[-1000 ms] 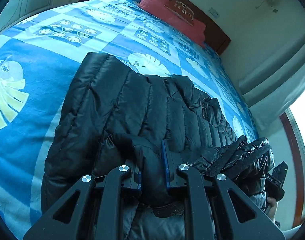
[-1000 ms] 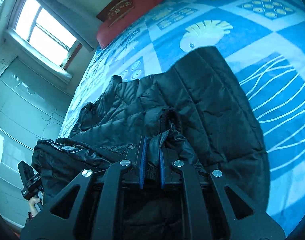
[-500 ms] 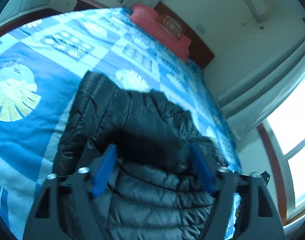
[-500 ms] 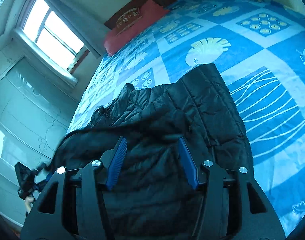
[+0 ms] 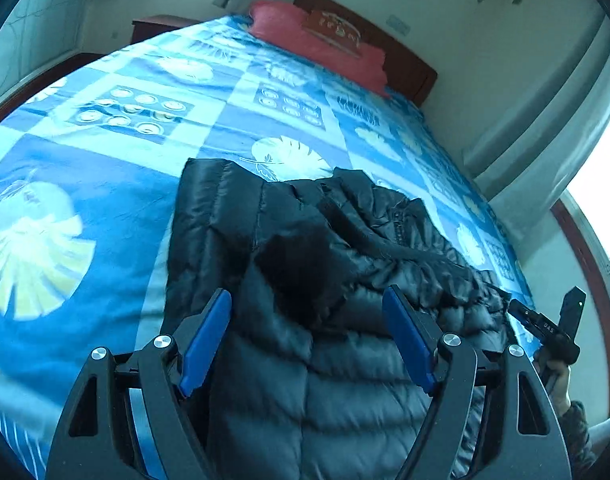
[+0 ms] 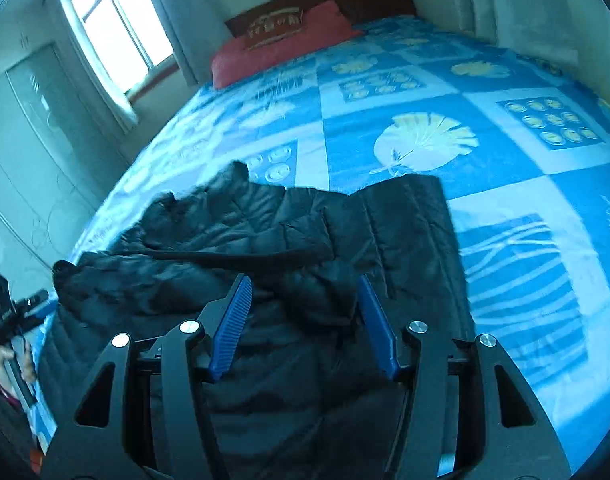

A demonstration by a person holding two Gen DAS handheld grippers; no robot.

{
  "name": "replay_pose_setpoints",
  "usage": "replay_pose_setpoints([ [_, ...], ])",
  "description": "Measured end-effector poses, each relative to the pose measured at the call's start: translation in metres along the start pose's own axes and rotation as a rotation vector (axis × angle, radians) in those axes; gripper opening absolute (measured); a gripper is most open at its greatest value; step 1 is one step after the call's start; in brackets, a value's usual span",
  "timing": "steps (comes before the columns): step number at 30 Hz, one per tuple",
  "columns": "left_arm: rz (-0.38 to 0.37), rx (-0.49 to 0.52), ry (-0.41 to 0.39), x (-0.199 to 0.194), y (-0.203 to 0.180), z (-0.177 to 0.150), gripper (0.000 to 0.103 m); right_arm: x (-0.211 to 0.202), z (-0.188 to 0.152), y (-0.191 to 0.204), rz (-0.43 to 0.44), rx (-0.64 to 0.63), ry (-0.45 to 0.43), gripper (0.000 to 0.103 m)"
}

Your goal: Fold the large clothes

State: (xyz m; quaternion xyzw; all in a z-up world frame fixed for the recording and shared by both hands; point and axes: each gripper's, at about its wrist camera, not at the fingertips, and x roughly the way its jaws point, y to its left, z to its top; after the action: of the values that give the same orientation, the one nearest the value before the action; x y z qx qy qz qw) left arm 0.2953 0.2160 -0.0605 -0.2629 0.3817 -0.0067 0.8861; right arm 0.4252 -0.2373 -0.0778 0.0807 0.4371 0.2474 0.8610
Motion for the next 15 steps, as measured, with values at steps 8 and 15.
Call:
replay_pose_setpoints([
  [8, 0.042, 0.068, 0.056, 0.022, -0.011, 0.010, 0.026, -0.005, 0.005, 0.010, -0.040, -0.084, -0.011, 0.012],
  [15, 0.073, 0.116, -0.104, -0.001, -0.044, 0.053, 0.022, -0.025, 0.054, 0.030, -0.059, -0.129, -0.156, 0.011],
])
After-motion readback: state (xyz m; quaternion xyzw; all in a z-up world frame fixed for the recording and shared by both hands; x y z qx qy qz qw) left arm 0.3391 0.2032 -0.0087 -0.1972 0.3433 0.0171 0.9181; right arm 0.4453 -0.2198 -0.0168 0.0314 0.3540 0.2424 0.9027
